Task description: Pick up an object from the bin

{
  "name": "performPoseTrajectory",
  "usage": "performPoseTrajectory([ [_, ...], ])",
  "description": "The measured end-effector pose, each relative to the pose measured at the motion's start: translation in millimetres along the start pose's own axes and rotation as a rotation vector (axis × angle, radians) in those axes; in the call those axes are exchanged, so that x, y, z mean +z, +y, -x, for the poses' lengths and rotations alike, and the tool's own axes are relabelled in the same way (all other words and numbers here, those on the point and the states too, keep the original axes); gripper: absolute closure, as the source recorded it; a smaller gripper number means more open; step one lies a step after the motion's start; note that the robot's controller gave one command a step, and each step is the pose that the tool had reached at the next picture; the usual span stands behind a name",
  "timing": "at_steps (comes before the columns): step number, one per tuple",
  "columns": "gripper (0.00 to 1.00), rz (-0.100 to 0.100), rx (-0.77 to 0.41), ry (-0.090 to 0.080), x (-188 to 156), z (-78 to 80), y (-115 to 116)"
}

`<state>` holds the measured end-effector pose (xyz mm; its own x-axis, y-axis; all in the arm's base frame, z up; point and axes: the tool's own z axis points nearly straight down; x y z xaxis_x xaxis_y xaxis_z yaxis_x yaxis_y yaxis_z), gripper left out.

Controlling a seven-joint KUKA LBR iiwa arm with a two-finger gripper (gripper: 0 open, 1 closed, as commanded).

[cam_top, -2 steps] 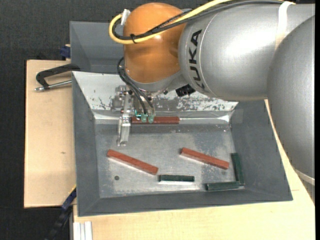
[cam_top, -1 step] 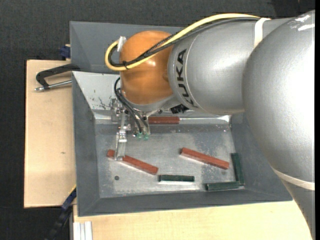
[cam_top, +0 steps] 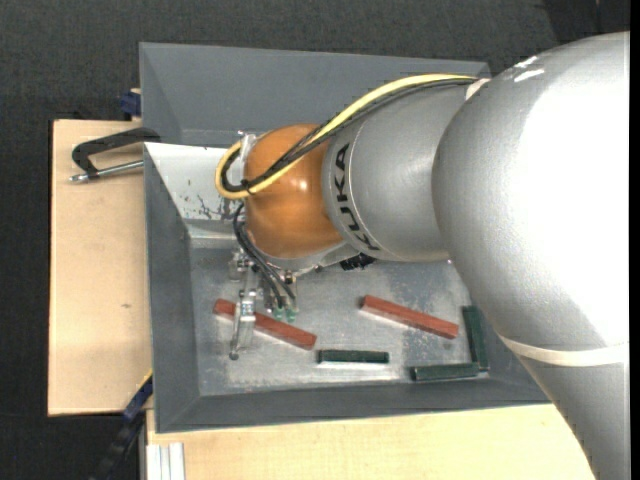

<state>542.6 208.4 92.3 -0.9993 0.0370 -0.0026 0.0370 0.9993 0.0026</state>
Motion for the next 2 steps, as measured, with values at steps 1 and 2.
performPoseTrajectory([
  [1, 0.0, -0.004, 0.077, 0.009, 15.1, -5.7, -24.2],
  [2, 1.0, 0.0, 0.046, 0.001, 21.4, 0.5, -29.2],
])
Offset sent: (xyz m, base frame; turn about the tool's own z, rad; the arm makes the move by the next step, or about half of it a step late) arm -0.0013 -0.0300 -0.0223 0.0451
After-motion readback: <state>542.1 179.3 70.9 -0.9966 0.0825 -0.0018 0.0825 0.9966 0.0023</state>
